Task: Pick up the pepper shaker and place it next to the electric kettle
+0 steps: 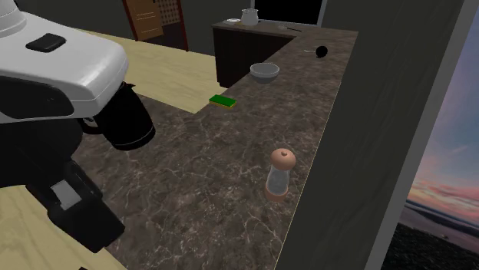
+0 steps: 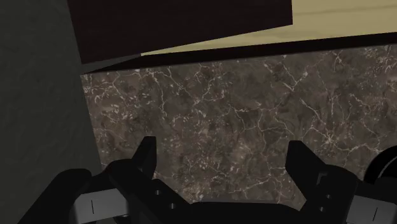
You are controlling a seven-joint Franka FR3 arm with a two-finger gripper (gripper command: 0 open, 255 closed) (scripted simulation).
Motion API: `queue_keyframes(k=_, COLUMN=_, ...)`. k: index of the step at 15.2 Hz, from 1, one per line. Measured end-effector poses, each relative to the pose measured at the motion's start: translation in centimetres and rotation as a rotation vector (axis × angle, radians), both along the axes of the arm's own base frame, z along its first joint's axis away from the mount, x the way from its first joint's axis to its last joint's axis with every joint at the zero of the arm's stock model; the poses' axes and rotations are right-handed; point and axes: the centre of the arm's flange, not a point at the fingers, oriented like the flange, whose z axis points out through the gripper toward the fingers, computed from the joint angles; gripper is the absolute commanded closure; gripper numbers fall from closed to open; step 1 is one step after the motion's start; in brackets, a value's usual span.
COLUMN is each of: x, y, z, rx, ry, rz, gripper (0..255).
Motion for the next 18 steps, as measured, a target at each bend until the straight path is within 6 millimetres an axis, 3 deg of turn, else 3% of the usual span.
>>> queue_keyframes(k=4, x=2.0, y=-1.0, z=-1.0, rx=-0.008, ry=-0.010, rz=0.007, gripper=0)
queue_keyframes(k=18, x=15.5, y=-8.7, z=-7.9, rx=-0.064, ry=-0.083, rz=0.054, gripper=0)
